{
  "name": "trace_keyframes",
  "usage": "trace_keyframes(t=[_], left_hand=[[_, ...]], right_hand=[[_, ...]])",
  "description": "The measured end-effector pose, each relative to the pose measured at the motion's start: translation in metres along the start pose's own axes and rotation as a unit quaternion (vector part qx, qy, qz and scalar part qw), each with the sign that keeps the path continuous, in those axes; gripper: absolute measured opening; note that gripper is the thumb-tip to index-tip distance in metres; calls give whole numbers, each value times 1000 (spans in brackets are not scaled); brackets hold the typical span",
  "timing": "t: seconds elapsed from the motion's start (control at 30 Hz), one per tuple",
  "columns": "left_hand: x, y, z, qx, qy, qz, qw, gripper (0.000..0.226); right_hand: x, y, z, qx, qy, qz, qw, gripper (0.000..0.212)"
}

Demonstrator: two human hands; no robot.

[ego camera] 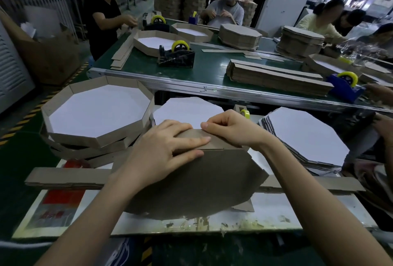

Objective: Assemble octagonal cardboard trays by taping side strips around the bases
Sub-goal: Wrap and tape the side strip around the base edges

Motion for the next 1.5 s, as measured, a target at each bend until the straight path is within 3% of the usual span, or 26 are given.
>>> trace_keyframes(t=[0.1,0.23,0.37,0.47,0.53,0.8,0.9,1.03,1.13,1.23,1.3,1.4,1.5], left_hand=[[-3,-8,-5,8,22,11,1000,39],[-3,-11,-7,-7,15,3,1000,39],[-2,-15,-9,-9,17,-11,1000,37],[-2,-18,-8,-30,19,-29,999,35],[3,-22,-9,-33,40,-13,999,34],[18,-38,-17,-21,58,32,998,29],[20,-41,-19,-23,65,41,997,29],[21,-44,-19,-38,61,45,996,29],[21,-46,-19,-47,56,43,996,29],[19,-49,-20,-54,58,43,996,28],[18,-49,-20,-56,58,42,996,28],[17,-47,-19,-61,62,41,995,28],[17,-45,-19,-57,65,42,995,30]], right_hand=[[-31,-3,31,-111,-81,-51,989,28],[-124,0,75,-319,-195,-200,906,18],[-225,15,70,-304,-175,-390,851,13],[-281,17,60,-293,-210,-433,826,20],[-308,12,58,-265,-189,-451,831,24],[-362,-14,62,-230,-99,-492,834,7],[-372,-28,71,-231,-137,-474,839,13],[-376,-25,70,-281,-313,-467,778,11],[-375,-15,66,-337,-363,-435,752,13],[-376,0,51,-417,-441,-376,701,36],[-380,18,40,-470,-423,-364,684,37],[-390,40,18,-493,-382,-347,700,15],[-396,48,11,-488,-368,-325,722,23]])
Point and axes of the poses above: each hand's wrist, its own y-axis away from the middle knuckle, its own z-axis out of the back of the hand, x = y × z, the point moved 8 cm from there along -y, towards the middle knuckle, and after that the axes turned 5 degrees about z, right-handed, at the moved point
